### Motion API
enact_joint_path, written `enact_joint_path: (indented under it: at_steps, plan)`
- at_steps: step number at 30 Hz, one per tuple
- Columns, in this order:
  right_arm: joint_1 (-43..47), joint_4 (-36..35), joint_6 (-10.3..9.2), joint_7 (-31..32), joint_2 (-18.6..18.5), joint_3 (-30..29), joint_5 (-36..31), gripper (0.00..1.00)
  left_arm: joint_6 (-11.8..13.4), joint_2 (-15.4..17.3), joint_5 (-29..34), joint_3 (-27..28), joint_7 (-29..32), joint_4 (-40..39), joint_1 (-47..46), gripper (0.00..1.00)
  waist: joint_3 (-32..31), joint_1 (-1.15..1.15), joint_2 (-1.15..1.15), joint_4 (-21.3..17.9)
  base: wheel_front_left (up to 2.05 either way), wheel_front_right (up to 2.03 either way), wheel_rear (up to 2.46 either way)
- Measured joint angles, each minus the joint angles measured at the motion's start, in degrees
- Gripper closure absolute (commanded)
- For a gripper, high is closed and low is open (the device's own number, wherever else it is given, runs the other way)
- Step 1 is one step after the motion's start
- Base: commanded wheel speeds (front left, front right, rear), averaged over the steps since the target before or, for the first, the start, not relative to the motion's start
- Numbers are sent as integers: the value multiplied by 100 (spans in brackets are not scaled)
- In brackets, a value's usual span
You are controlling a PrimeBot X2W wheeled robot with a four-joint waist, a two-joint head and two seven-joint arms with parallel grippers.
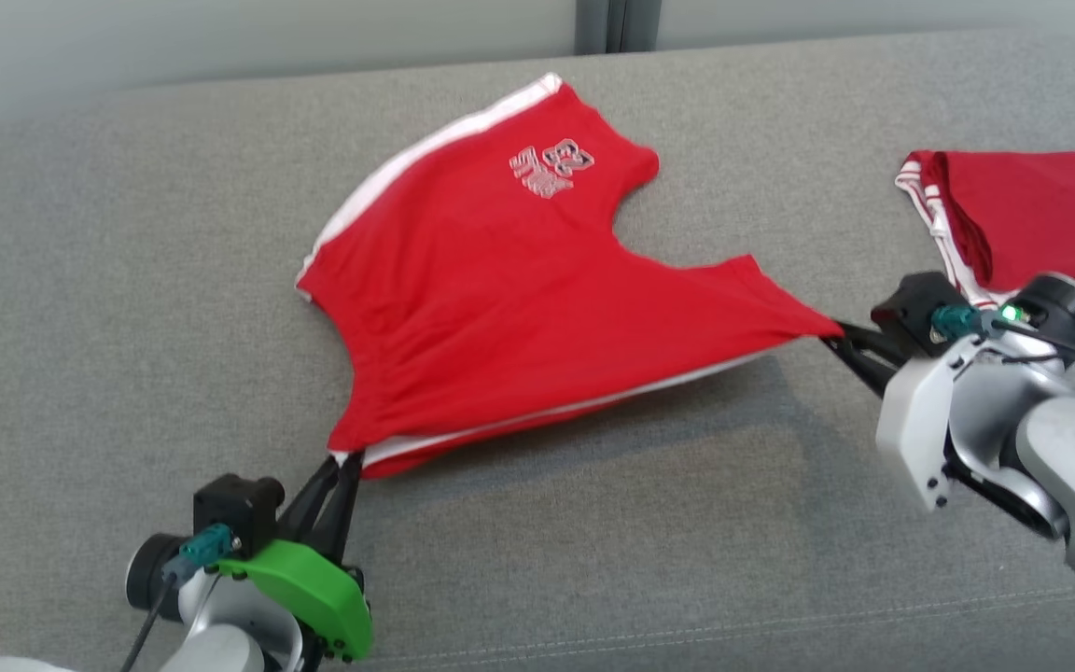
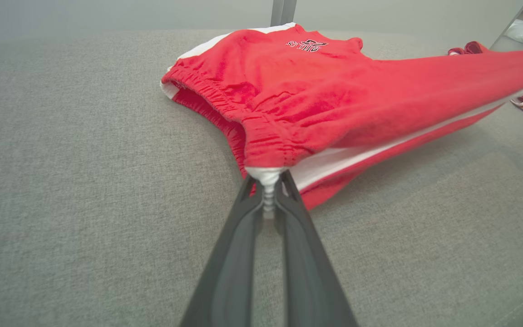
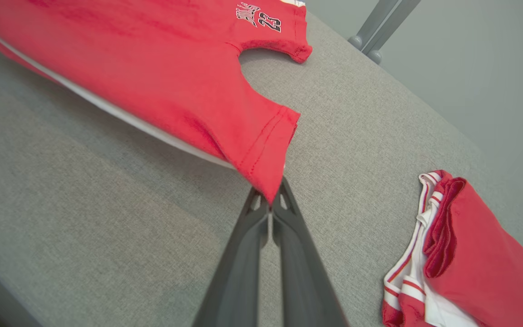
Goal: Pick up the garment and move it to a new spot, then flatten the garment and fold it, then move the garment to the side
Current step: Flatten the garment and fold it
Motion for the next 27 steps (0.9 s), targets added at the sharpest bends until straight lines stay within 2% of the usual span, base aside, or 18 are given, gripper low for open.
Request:
enact_joint_path:
  at_steps: [7,12,15,17,20,27]
  plan:
    - [1066,-1154,0,677,-325,-777,107,100,241,280,25,-78,209,-583,466,100,-341,0,0,3,0,0,0]
    - [1739,-1928,0,1212,-446,-1438,-11,100,368,555,42,-146,549,-1156,624,100,-235,0,0,9,0,0,0]
    - [1828,-2298,0,1357,-410,-1740,-121,100,417,682,57,-120,677,-1433,617,100,-141,0,0,20,0,0,0]
    - [1716,-2362,-1,1426,-344,-1826,-203,100,435,701,69,-100,772,-1555,527,100,-69,0,0,23,0,0,0]
    - [1311,-2302,-1,1482,-279,-1640,-218,100,390,676,105,-92,883,-1535,159,100,57,0,0,35,0,0,0]
    - [-362,-1552,-3,1355,-175,-950,-227,100,151,408,196,-44,1014,-1123,-890,100,480,0,0,129,0,0,0]
